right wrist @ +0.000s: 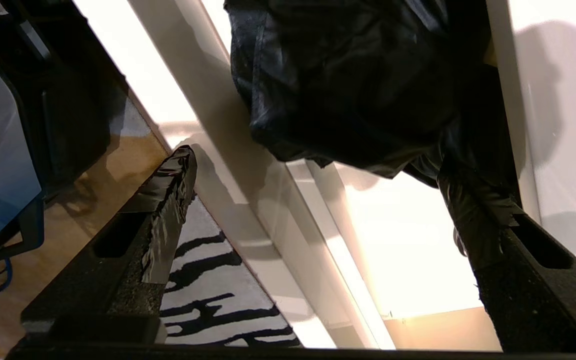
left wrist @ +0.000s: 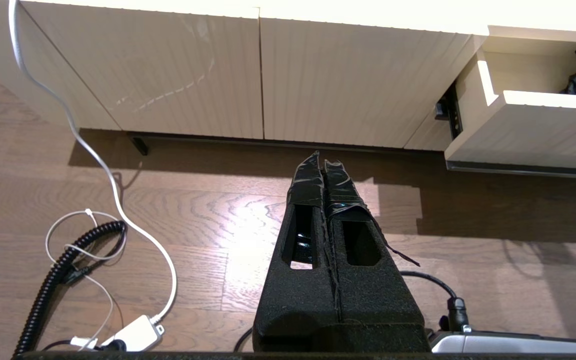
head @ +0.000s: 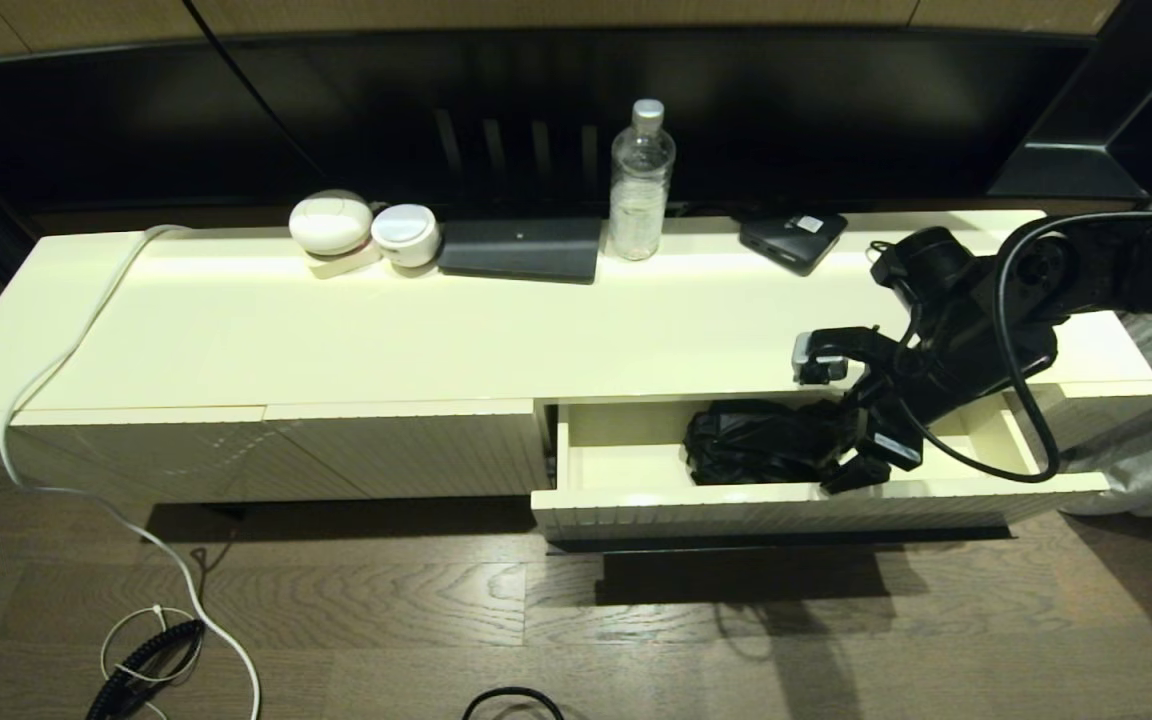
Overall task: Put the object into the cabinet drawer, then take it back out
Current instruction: Open the drawer
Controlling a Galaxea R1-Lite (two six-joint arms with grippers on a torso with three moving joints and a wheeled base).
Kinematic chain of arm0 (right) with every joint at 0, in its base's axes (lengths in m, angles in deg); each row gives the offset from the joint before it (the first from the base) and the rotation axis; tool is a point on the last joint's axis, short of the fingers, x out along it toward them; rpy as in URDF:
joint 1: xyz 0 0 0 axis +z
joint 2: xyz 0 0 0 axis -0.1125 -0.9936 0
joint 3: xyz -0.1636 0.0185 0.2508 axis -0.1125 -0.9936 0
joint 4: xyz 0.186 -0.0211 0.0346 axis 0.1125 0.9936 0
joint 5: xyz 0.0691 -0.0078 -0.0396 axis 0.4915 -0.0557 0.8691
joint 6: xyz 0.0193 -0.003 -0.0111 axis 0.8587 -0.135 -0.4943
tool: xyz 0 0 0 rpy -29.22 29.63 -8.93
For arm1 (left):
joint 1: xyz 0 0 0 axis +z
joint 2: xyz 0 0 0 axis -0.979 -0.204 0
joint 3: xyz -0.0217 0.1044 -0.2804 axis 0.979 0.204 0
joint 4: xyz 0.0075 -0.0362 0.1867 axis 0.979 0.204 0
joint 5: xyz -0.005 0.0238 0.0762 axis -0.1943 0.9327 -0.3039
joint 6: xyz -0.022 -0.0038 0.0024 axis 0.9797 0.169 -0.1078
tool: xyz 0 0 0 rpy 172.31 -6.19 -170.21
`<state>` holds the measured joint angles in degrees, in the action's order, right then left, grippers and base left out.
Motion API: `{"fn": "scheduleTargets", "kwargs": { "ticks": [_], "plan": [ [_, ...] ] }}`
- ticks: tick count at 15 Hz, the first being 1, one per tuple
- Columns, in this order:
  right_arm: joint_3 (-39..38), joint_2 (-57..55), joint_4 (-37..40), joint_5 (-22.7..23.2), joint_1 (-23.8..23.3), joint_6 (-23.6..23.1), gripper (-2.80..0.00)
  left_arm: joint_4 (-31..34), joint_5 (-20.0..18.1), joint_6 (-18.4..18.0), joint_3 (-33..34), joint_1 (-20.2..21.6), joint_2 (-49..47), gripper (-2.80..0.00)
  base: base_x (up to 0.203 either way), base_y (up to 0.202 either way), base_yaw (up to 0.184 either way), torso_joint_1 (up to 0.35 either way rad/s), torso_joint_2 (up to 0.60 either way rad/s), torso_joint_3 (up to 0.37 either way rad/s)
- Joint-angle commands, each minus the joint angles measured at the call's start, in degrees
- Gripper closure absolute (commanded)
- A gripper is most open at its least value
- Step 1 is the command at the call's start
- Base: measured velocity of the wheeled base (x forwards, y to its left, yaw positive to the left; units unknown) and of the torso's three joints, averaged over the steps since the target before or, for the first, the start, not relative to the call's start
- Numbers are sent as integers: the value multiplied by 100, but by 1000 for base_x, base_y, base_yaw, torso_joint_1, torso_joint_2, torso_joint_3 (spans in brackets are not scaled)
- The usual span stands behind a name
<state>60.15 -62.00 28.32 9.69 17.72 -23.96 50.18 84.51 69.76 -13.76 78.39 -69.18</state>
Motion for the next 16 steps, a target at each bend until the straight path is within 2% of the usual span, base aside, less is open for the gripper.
{"fn": "scheduleTargets", "kwargs": {
  "ticks": [1,8,12,16],
  "plan": [
    [76,-175,21,10,-10,-27,-280,-2,4,3,0,2,9,0,0,0,0,0,0,0],
    [462,-371,20,71,-14,-17,-280,-2,4,3,0,1,9,0,0,0,0,0,0,0],
    [361,-159,138,203,-45,-43,-280,-2,4,3,0,2,9,0,0,0,0,0,0,0],
    [212,78,576,195,-19,-147,-280,-2,4,3,0,2,9,0,0,0,0,0,0,0]
  ]
}}
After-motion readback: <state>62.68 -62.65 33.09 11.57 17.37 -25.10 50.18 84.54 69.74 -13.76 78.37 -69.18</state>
